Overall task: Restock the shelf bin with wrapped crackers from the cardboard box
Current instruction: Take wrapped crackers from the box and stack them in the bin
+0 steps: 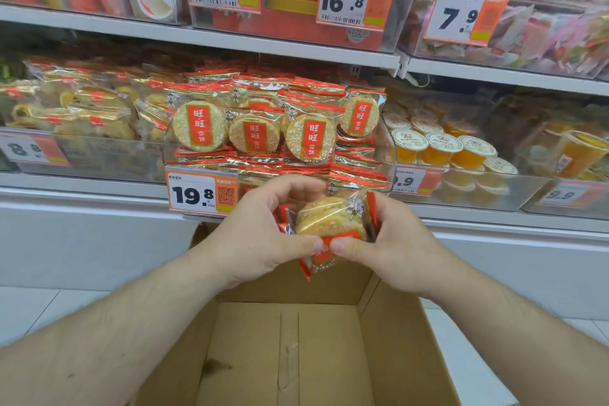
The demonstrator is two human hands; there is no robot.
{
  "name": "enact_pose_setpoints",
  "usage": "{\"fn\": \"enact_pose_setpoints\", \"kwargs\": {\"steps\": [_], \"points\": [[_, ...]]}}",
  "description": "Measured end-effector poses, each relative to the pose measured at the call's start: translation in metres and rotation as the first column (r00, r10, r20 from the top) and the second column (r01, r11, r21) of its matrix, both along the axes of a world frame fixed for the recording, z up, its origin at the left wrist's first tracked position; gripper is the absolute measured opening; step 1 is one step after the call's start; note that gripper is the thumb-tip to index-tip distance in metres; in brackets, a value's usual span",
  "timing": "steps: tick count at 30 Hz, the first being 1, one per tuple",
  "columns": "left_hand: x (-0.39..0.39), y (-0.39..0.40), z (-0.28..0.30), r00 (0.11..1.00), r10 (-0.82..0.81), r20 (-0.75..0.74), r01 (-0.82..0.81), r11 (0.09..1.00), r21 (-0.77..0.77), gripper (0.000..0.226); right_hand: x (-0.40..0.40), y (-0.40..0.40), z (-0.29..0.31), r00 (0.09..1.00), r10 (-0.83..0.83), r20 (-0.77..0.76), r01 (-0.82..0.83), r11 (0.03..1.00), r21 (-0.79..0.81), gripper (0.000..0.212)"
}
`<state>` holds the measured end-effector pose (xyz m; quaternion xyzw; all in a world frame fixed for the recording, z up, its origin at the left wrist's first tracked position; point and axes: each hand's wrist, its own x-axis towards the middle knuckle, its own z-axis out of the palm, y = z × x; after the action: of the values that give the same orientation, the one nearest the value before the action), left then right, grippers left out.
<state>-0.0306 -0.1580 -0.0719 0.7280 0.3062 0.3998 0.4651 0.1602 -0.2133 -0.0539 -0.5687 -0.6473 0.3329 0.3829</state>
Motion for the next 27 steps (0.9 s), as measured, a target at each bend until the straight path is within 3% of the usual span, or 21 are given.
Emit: {"fn": "enact_pose_setpoints", "kwargs": {"steps": [3,5,7,9,11,14,17,25,27], "points": [[0.002,0.014,0.014,0.999,0.016,0.04,-0.017,1.0,0.015,0.057,0.01,0.007,0.014,0.992,-0.06,-0.109,0.056,0.998,-0.037,0.036],[0.001,0.026,0.023,0.991,0.133,-0.007,-0.131,0.983,0.127,0.045,0.021,0.013,0.032,0.985,-0.133,-0.114,0.131,0.991,-0.026,0.033],[-0.002,0.04,0.025,0.933,0.326,-0.154,-0.238,0.876,0.419,0.036,0.032,0.022,0.057,0.975,-0.219,-0.05,0.219,0.976,0.003,0.028],[-0.003,0.053,0.015,0.839,0.489,-0.239,-0.212,0.698,0.684,0.033,0.041,0.034,0.079,0.944,-0.319,0.089,0.314,0.947,0.07,0.027],[-0.002,0.061,-0.001,0.766,0.572,-0.292,-0.151,0.602,0.784,0.032,0.042,0.048,0.096,0.874,-0.405,0.267,0.367,0.912,0.182,0.032],[0.0,0.068,-0.017,0.704,0.617,-0.352,-0.074,0.556,0.828,0.035,0.034,0.064,0.107,0.674,-0.441,0.592,0.341,0.897,0.28,0.03],[0.001,0.072,-0.021,0.703,0.619,-0.35,-0.089,0.566,0.82,0.025,0.027,0.08,0.107,0.527,-0.42,0.739,0.337,0.901,0.272,0.024],[0.004,0.075,-0.025,0.751,0.572,-0.33,-0.12,0.61,0.783,0.022,0.013,0.127,0.111,0.396,-0.251,0.883,0.305,0.943,0.131,0.005],[0.003,0.075,-0.025,0.762,0.56,-0.326,-0.126,0.622,0.773,0.022,0.015,0.143,0.107,0.364,-0.19,0.912,0.284,0.955,0.086,0.008]]}}
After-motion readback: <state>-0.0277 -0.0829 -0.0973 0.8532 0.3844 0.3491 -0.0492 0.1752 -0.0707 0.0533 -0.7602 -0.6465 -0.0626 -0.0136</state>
